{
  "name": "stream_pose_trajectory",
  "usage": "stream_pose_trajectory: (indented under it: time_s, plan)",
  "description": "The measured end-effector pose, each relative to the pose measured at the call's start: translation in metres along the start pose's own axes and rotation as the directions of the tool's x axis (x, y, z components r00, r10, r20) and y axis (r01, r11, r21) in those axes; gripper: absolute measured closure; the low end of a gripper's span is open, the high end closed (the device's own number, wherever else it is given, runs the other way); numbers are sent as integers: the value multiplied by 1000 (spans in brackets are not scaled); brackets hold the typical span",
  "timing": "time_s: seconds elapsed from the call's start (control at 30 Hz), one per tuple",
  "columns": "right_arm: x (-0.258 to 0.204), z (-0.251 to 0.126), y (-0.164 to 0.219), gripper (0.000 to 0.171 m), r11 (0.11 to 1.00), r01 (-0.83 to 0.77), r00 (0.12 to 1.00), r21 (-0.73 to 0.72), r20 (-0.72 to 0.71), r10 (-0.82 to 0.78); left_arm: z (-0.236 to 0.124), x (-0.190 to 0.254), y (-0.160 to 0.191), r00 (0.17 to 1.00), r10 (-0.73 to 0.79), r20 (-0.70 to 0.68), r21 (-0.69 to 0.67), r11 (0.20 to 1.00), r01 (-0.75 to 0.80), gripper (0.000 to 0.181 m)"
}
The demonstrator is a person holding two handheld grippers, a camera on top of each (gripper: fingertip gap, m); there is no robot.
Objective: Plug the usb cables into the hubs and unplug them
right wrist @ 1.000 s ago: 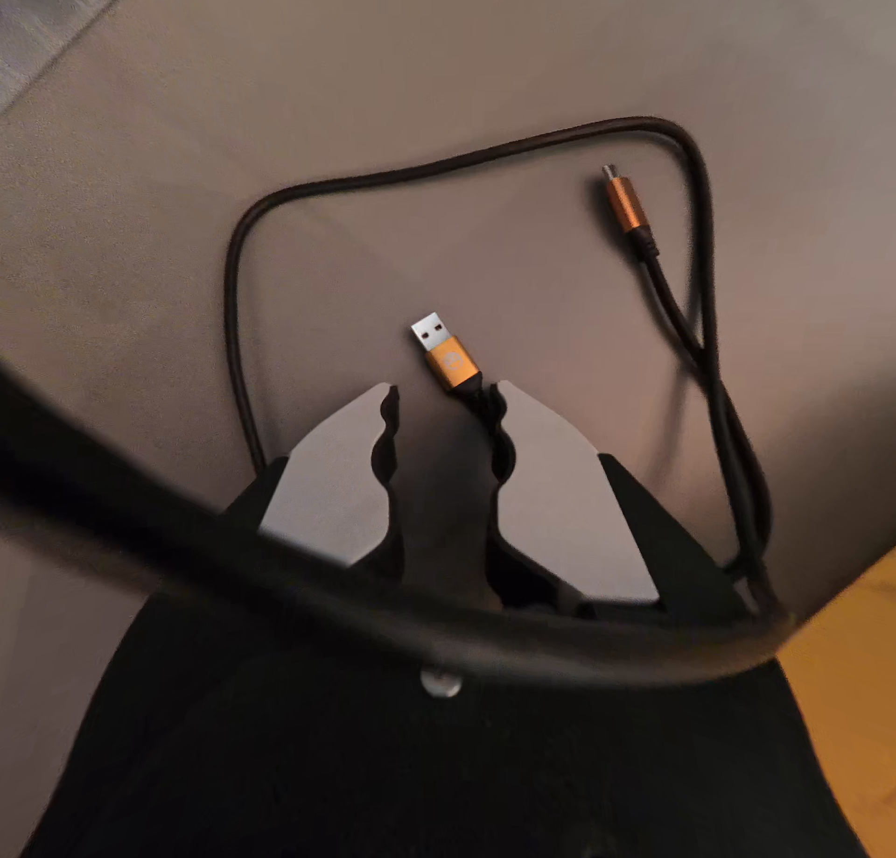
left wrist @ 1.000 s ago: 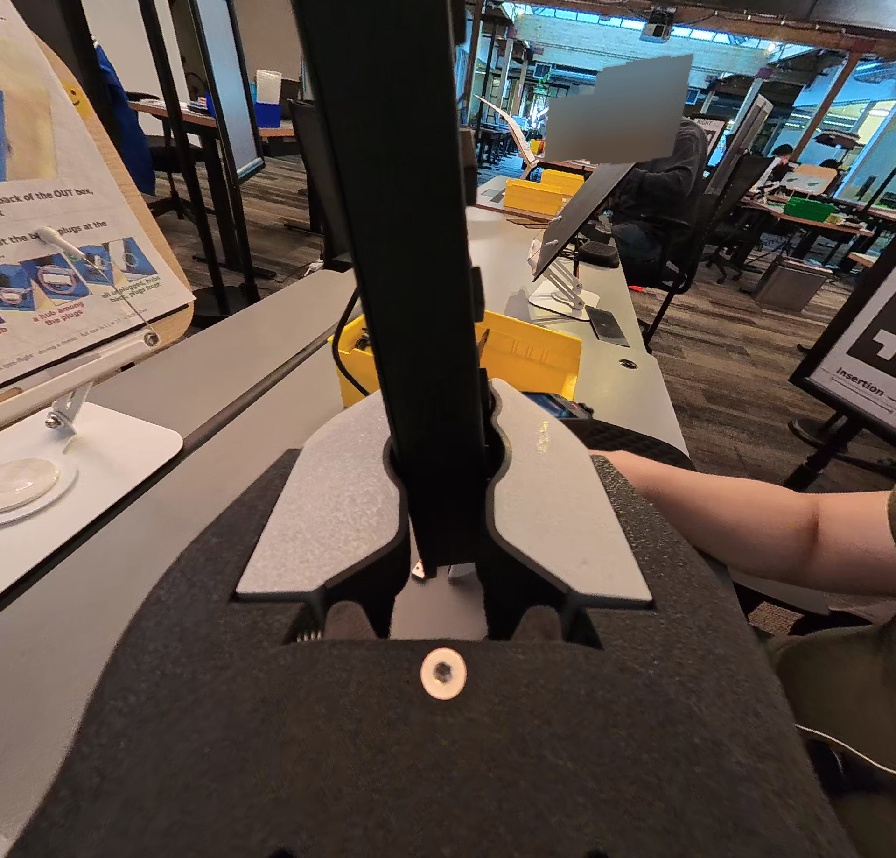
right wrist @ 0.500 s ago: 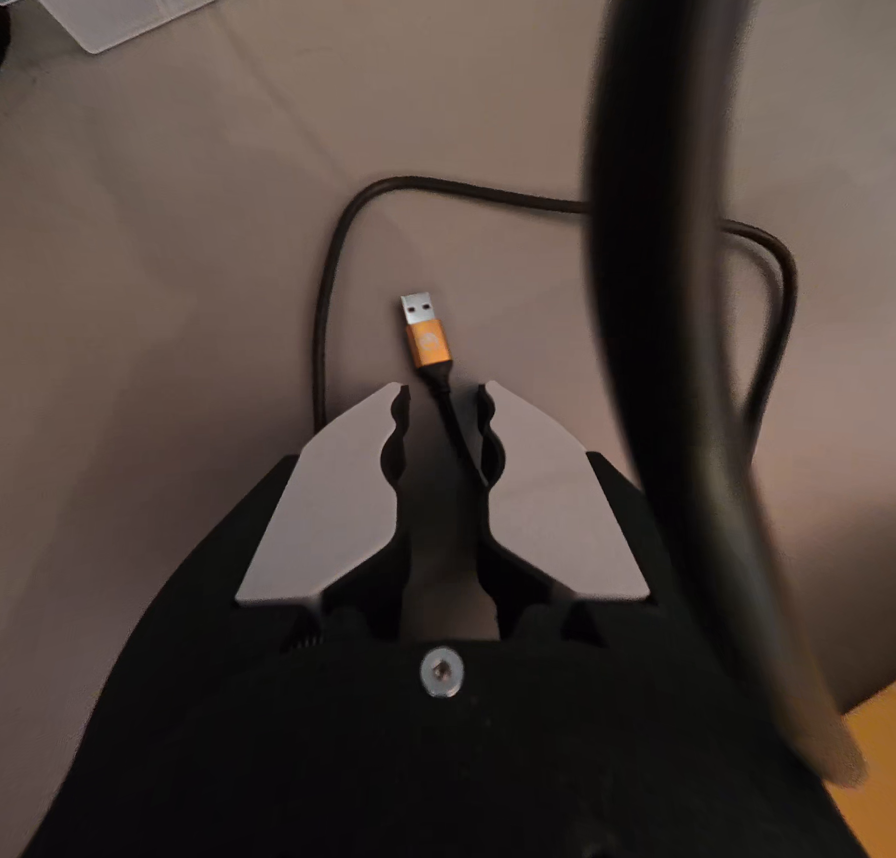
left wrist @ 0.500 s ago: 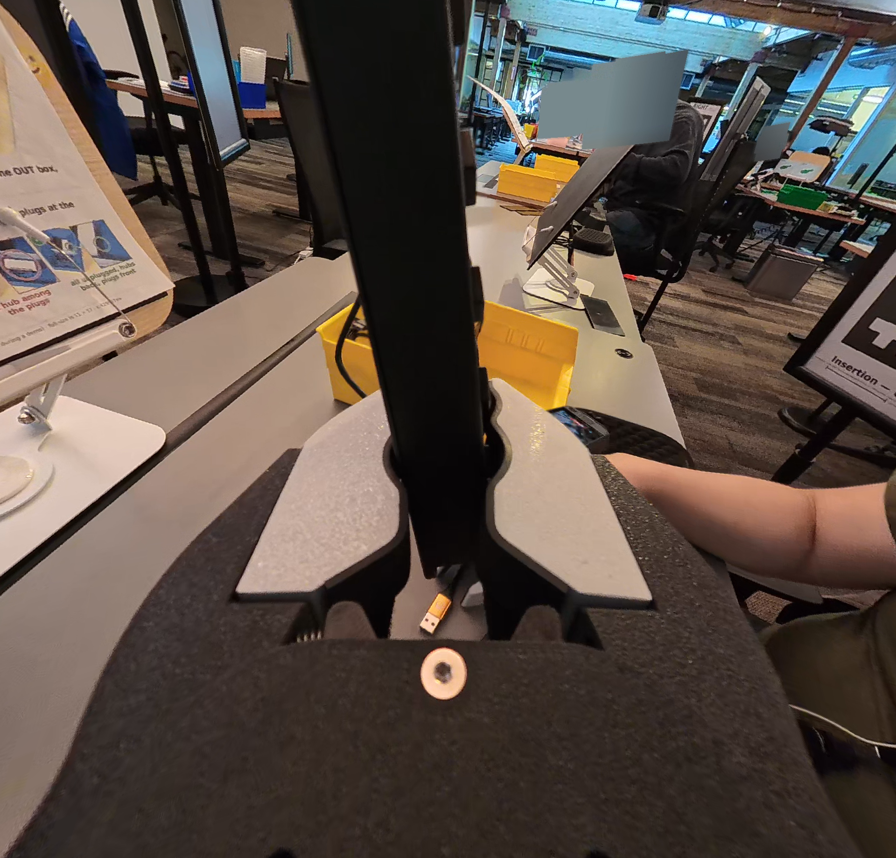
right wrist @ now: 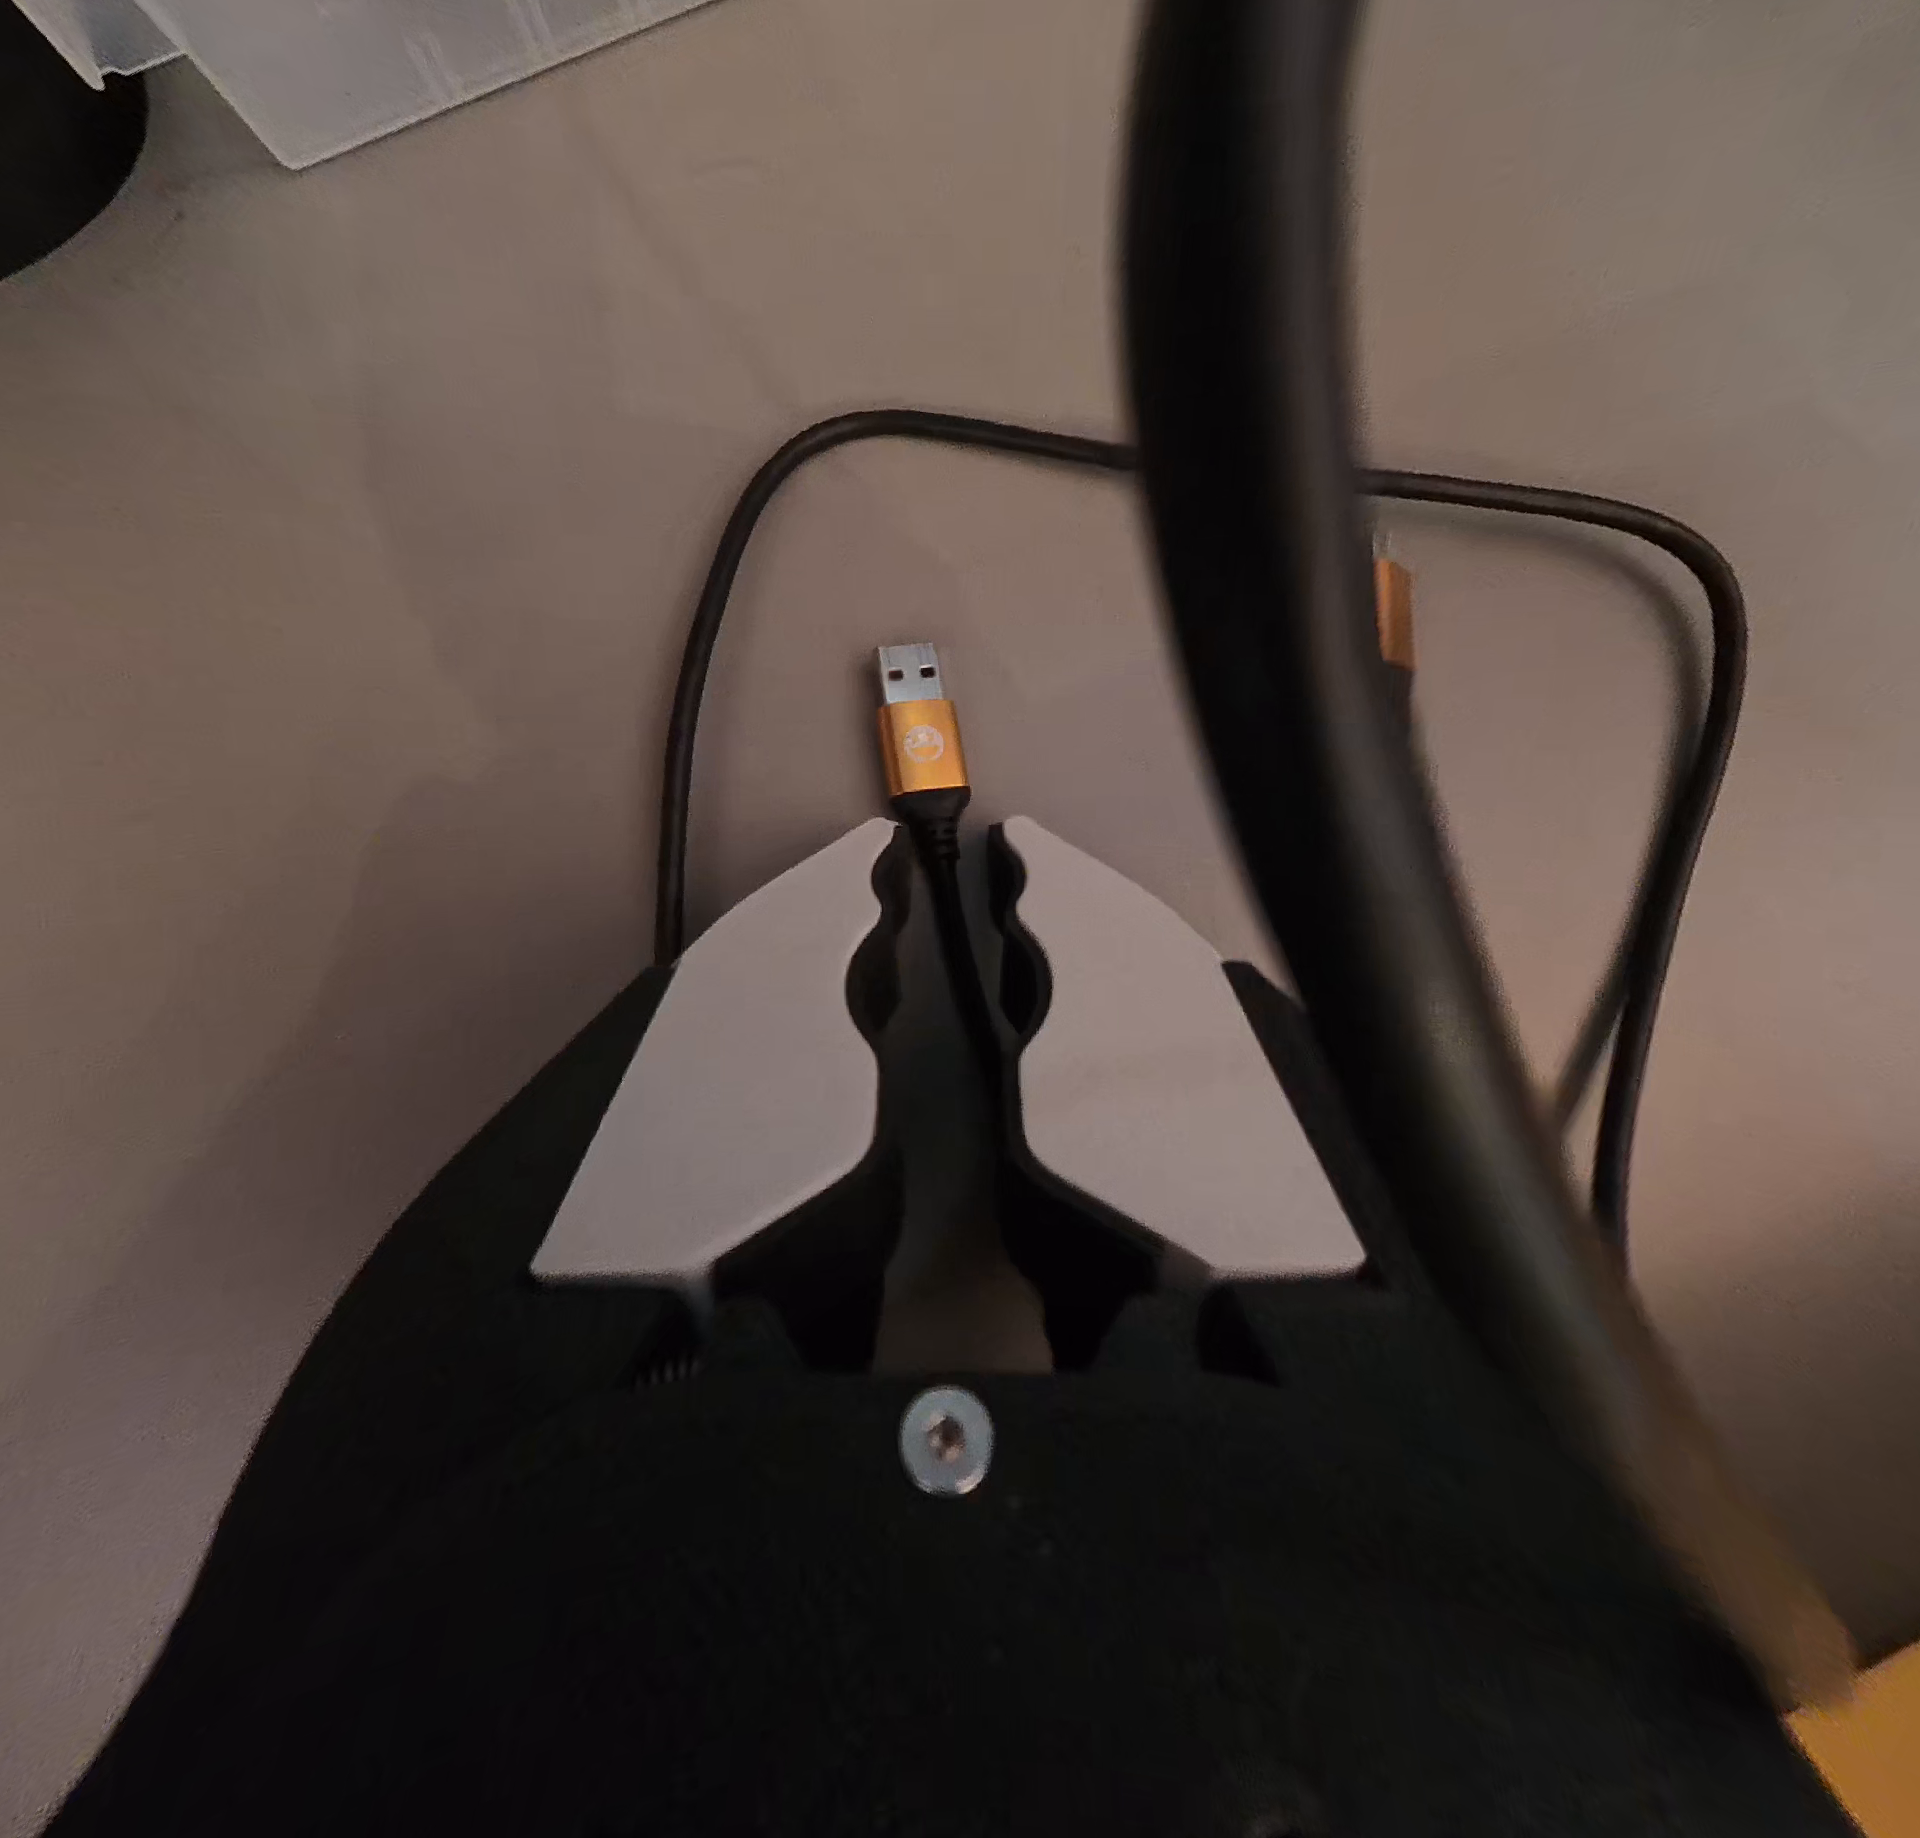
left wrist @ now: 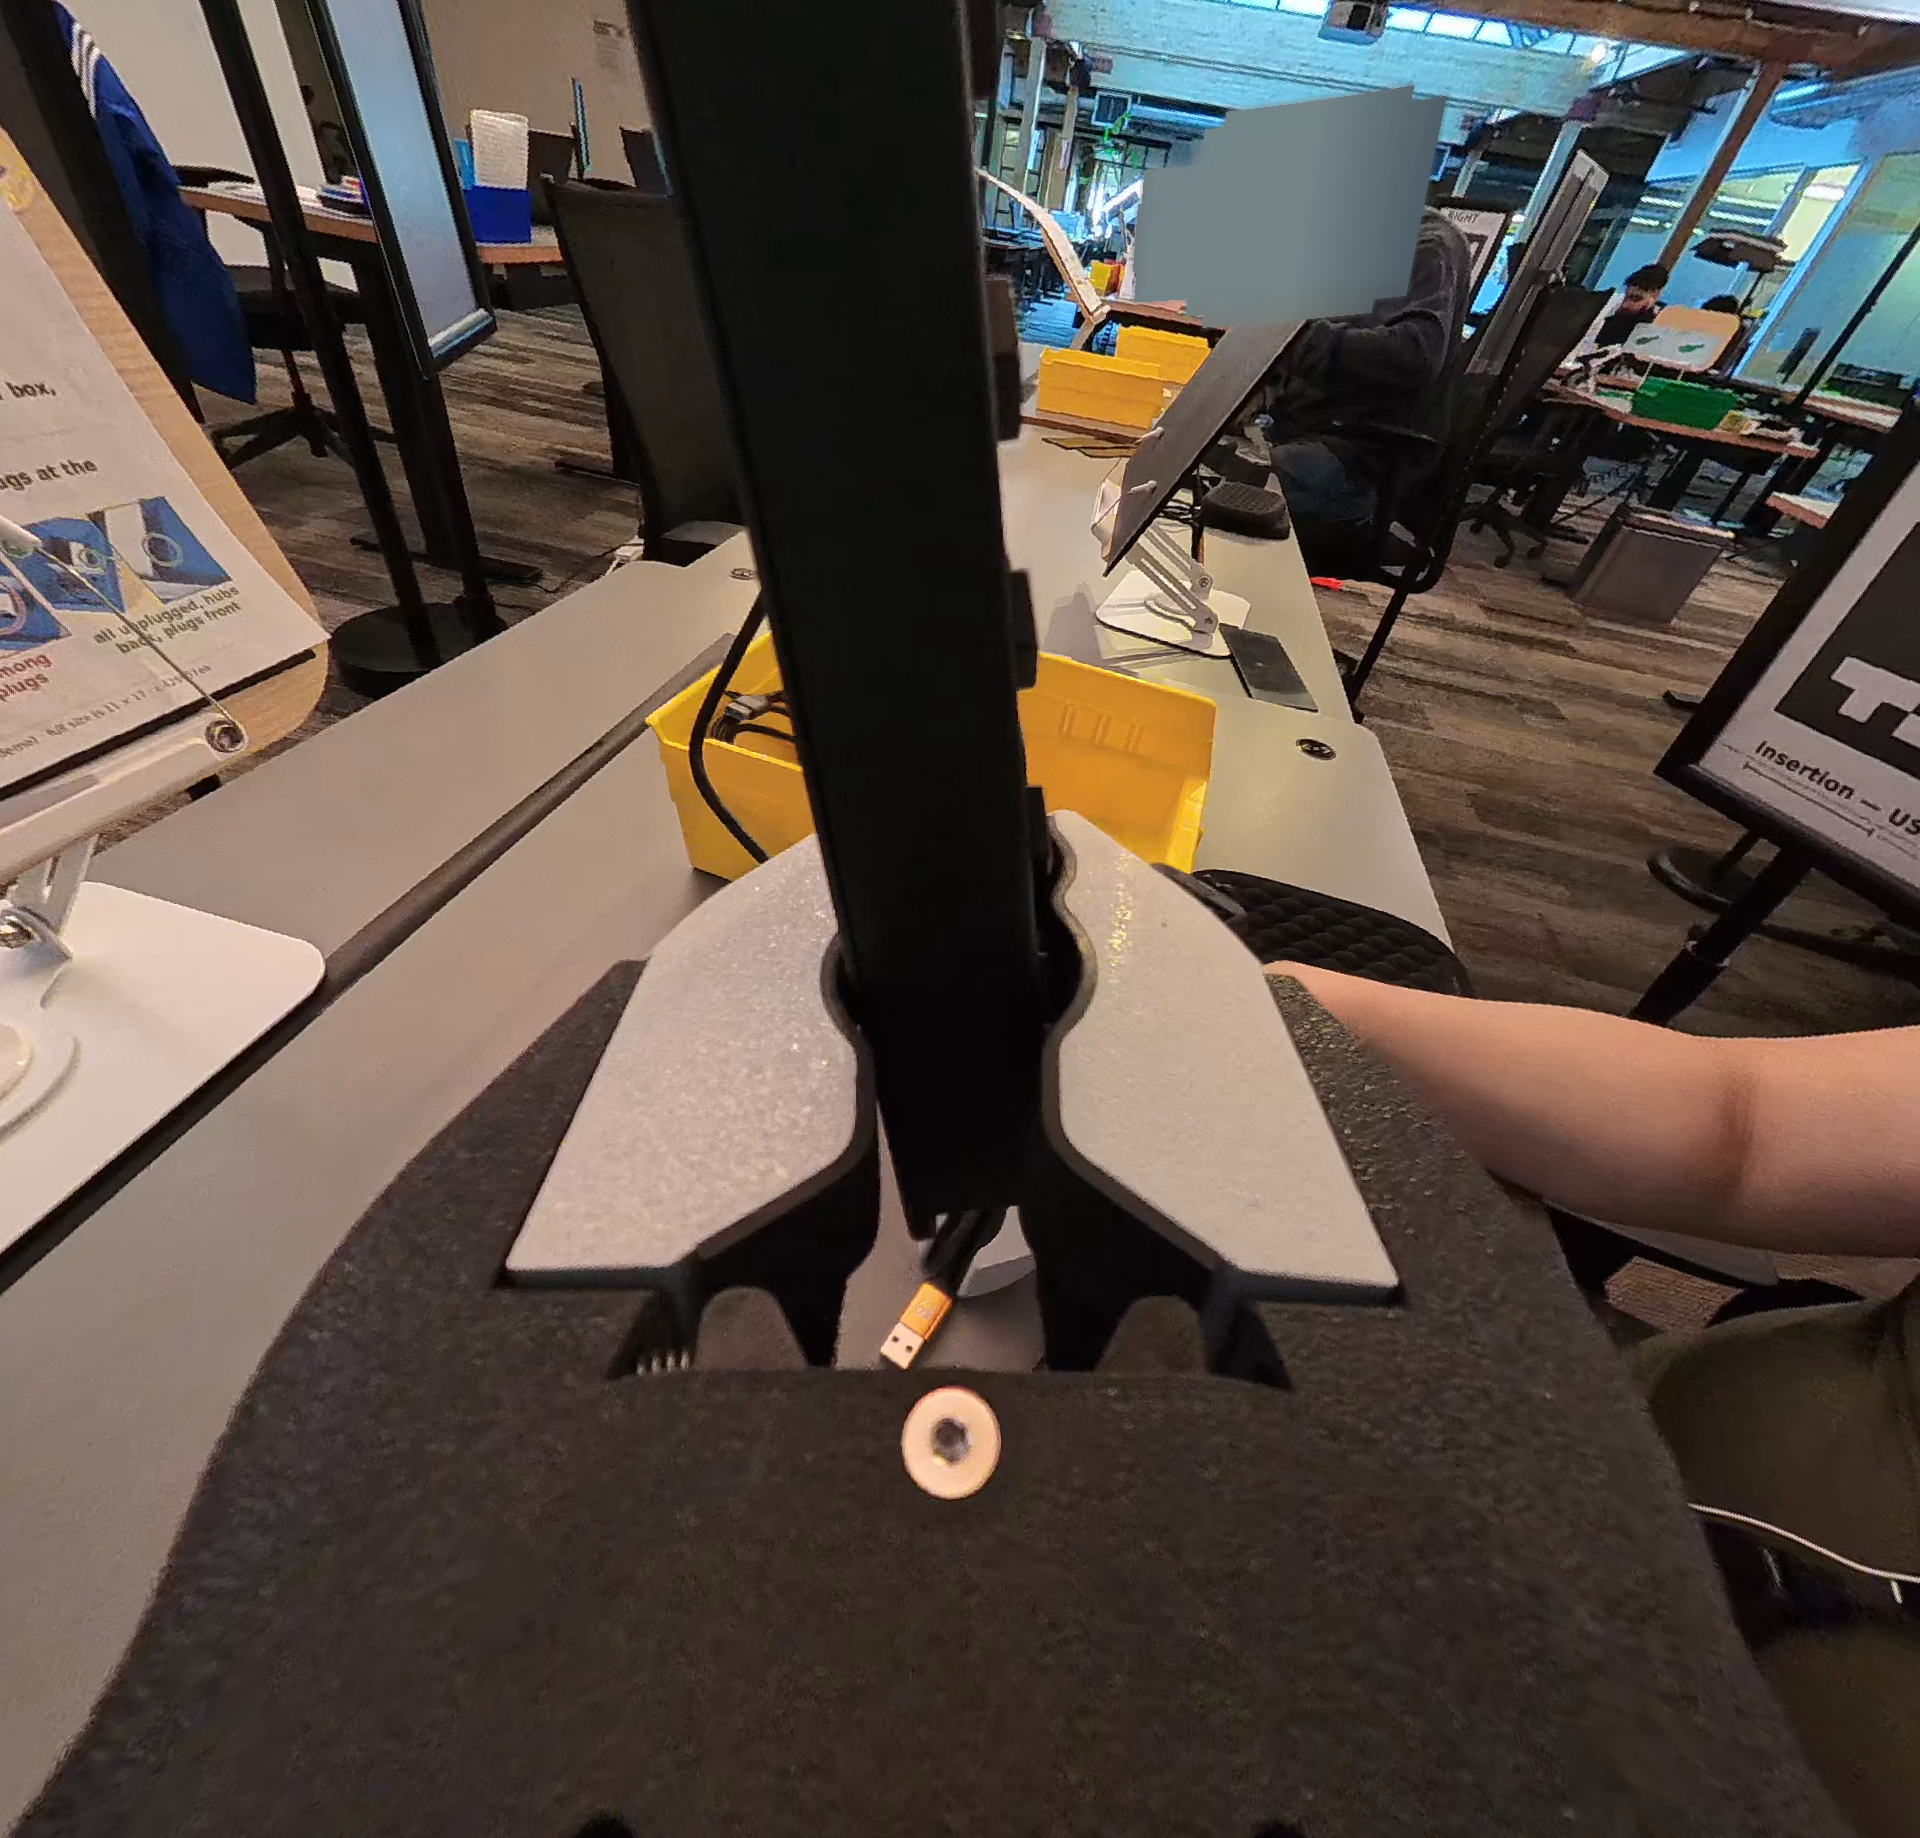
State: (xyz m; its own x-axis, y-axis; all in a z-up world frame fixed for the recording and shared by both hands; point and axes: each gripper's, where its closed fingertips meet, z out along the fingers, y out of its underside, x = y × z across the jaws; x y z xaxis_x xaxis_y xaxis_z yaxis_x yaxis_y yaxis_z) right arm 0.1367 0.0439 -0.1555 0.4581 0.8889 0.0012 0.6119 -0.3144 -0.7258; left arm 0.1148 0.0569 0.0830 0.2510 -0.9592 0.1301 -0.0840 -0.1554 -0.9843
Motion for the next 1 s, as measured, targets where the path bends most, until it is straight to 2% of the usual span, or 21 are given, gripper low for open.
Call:
stream_pose_trajectory:
  time_s: [0.17, 0.7, 0.9, 1.0]
  plan:
    - [-1, -2, -1, 161, 1000, 15, 1000, 28, 24, -15, -1, -1, -1, 1000, -7, -3, 9, 1000, 7, 154]
    - [-11, -3, -1, 163, 995, 96, 995, 14, 17, -97, -3, -12, 0, 999, -17, 40, 17, 1000, 16, 154]
    - [-22, -22, -22, 164, 985, 140, 990, 101, 4, -141, -6, -28, 0, 992, -33, 126, 47, 999, 27, 154]
    - [-35, -40, -37, 164, 975, 132, 988, 176, 55, -144, -8, -37, 1, 985, -52, 165, 63, 997, 42, 154]
